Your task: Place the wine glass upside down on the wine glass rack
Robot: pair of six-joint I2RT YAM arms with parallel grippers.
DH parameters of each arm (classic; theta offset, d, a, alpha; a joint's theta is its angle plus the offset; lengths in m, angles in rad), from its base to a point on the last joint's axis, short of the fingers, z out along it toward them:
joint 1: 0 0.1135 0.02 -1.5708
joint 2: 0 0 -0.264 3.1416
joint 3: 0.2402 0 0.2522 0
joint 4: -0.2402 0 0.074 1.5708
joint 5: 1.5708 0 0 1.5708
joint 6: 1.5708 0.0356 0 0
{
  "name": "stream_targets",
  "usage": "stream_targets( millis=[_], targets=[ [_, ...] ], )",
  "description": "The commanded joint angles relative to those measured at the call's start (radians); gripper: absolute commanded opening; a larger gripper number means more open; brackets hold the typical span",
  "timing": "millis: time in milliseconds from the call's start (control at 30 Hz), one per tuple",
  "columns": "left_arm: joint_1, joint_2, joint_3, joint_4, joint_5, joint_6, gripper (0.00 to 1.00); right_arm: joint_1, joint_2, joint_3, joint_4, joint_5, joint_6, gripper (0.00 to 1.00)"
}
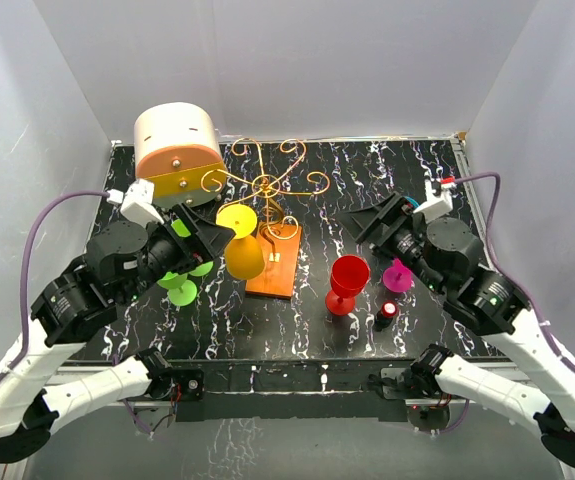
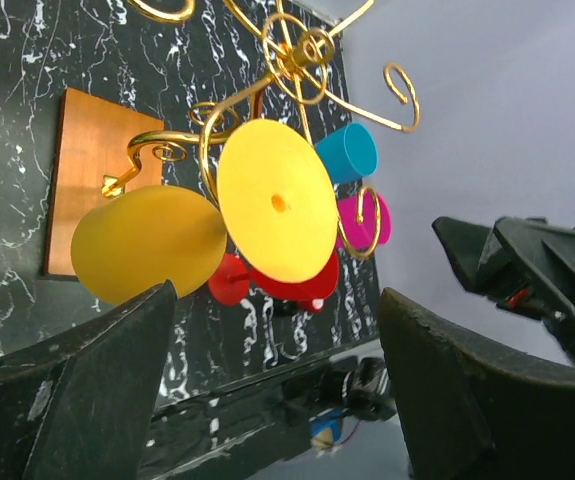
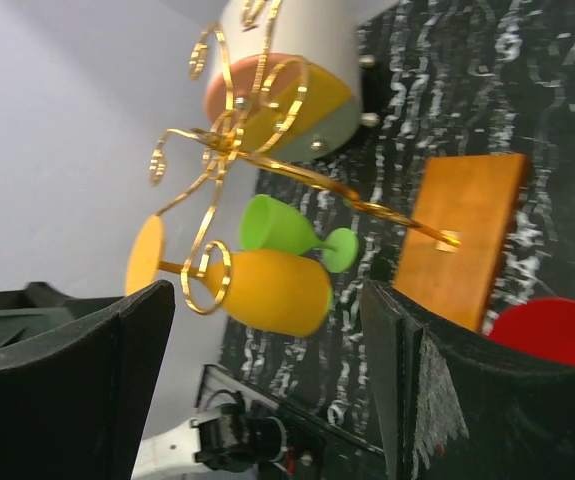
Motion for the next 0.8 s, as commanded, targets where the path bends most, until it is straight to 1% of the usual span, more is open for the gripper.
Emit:
stream_targets(
  millis=[0, 67, 133, 233, 300, 367, 433, 500, 633, 767],
  targets=[
    [0.002, -0.044, 0.005, -0.003, 0.096, 0.225, 0.81, 0.004, -0.059, 0.076, -0.242, 0.131, -0.099, 0.73],
    [0.002, -0.051, 0.008, -0.028, 0.113, 0.302, 0.81, 0.003, -0.044, 0.097, -0.36, 0.148, -0.118, 0.73],
    [0.001, -0.053, 0.014, -0.058, 0.099, 0.35, 0.81, 0.004, -0.012, 0.102, -0.472, 0.153, -0.12, 0.73],
    [0.002, -0.062, -0.001, -0.053, 0.088, 0.407, 0.81, 0.004, 0.041, 0.071, -0.579, 0.153, -0.114, 0.7],
    [0.002, -0.061, 0.0, -0.043, 0.086, 0.439, 0.81, 0.003, 0.077, 0.047, -0.619, 0.171, -0.107, 0.65],
    [0.003, -0.056, 0.005, -0.038, 0.095, 0.456, 0.81, 0.004, 0.131, 0.049, -0.684, 0.238, -0.075, 0.56],
    [0.002, -0.056, 0.007, -0.033, 0.093, 0.459, 0.81, 0.004, 0.181, 0.061, -0.74, 0.28, -0.063, 0.52],
    [0.003, -0.065, -0.001, -0.019, 0.087, 0.461, 0.82, 0.004, 0.202, 0.065, -0.731, 0.286, -0.068, 0.51],
    [0.002, -0.082, -0.012, 0.02, 0.1, 0.466, 0.82, 0.003, 0.198, 0.039, -0.618, 0.239, -0.119, 0.51],
    [0.002, -0.103, -0.012, 0.051, 0.124, 0.465, 0.82, 0.004, 0.236, 0.012, -0.6, 0.222, -0.119, 0.48]
  ],
)
